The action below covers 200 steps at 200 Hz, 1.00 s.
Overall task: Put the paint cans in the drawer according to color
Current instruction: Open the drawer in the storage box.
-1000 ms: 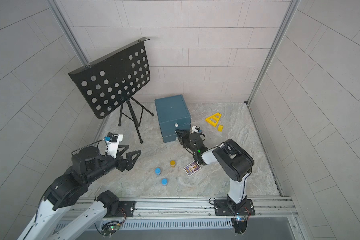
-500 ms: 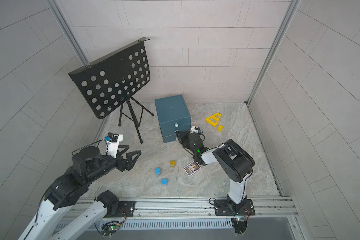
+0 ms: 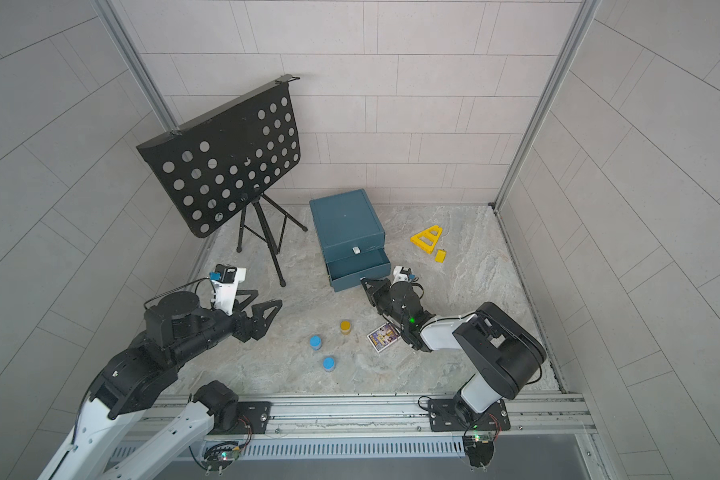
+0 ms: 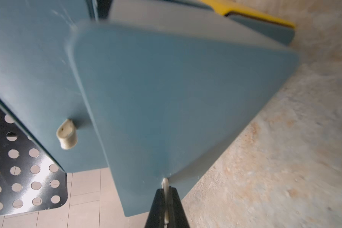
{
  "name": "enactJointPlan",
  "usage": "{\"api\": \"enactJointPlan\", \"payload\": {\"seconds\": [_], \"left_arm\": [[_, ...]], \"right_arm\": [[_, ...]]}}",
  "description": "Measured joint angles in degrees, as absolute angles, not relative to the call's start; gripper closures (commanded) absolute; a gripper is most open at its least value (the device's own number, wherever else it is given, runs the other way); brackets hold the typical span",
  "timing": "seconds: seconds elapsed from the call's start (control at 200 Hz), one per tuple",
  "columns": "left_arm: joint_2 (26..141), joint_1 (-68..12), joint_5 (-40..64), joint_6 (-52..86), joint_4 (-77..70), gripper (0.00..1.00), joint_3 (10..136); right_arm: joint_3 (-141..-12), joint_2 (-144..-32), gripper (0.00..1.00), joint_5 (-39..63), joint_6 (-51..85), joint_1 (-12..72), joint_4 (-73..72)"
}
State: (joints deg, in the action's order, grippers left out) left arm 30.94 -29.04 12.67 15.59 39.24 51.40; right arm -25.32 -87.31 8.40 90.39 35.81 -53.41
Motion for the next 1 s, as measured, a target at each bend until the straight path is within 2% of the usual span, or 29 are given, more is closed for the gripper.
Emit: {"api": "enactJointPlan", "payload": {"seconds": [0.69, 0.735, 0.805, 0.83, 0.901, 1.001], "left_arm": [[31.22, -28.56, 12.91, 15.59, 39.24, 0.12, 51.37], [31.22, -28.49, 12.91, 15.59, 39.24, 0.12, 51.37], [31.22, -28.47, 12.91, 15.62, 39.24, 0.12, 51.37], [31.22, -28.47, 12.91, 15.59, 39.24, 0.12, 51.37], [31.22, -28.47, 12.93, 15.59, 39.24, 0.12, 51.37], [31.2, -28.47, 12.93, 15.59, 39.24, 0.12, 51.37]], "right_arm": [[-21.08, -72.66, 1.0, 6.33, 88.29, 39.0, -37.89], [-21.12, -72.34, 0.85, 6.33, 88.09, 38.98, -37.26], [-21.32, -72.25, 0.54, 6.42, 87.61, 38.87, -36.05], [-21.5, -72.25, 0.47, 6.39, 87.26, 38.79, -35.44], [-22.83, -72.18, 0.39, 6.94, 85.47, 38.54, -31.92], [-25.74, -69.69, 0.38, 6.87, 80.12, 38.22, -22.98]]}}
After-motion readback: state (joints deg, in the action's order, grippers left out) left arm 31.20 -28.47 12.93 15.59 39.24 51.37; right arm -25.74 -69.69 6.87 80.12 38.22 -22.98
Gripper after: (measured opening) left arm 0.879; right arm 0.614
